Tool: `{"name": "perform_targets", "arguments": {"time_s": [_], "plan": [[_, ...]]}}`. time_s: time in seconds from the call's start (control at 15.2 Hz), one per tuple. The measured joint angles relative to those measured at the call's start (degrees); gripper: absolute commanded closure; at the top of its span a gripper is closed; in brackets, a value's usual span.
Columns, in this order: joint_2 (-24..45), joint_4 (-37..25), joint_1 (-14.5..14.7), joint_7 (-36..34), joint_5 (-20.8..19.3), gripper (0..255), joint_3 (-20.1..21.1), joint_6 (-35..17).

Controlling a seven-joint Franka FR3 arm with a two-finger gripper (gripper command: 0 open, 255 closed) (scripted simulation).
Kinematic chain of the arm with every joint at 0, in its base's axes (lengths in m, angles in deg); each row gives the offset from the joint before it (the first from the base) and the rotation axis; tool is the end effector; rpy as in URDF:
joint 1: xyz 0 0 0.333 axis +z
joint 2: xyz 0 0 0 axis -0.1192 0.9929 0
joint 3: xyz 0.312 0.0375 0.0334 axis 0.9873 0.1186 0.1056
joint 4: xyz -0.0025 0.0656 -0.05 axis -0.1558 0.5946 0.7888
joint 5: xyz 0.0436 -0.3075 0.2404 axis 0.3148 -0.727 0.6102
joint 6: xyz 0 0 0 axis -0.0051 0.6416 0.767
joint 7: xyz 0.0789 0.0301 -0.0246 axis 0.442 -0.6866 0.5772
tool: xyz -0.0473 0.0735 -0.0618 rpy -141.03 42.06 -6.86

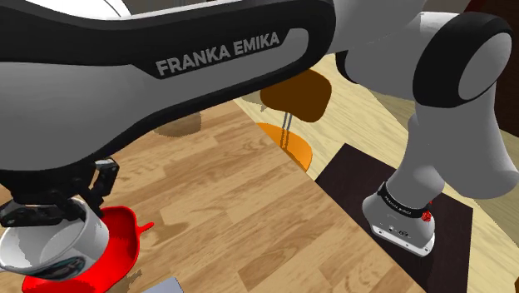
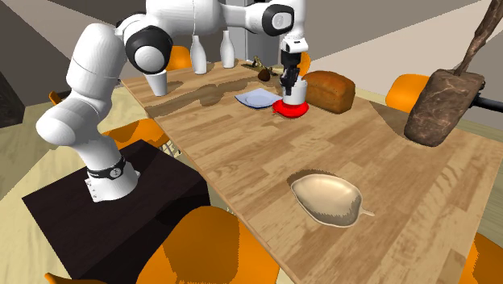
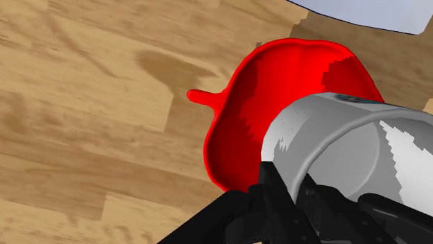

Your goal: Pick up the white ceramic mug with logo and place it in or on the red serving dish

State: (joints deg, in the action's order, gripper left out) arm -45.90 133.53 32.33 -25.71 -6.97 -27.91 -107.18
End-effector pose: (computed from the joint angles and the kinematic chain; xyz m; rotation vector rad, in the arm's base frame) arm 0.4341 0.5973 0.4767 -3.0940 0.0040 -0.0772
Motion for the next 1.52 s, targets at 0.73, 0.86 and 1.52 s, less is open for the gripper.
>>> {"name": "perform_targets", "arguments": {"time_s": [0.73, 0.86, 1.52], "plan": [[-0.23, 3.37, -0.57, -0.35, -0.04, 0, -0.01, -3.07], [-0.24, 3.37, -0.57, -0.34, -0.04, 0, -0.01, -3.07], [0.35, -4.98, 0.99, 0.38, -0.02, 0, 0.0, 4.4]]}}
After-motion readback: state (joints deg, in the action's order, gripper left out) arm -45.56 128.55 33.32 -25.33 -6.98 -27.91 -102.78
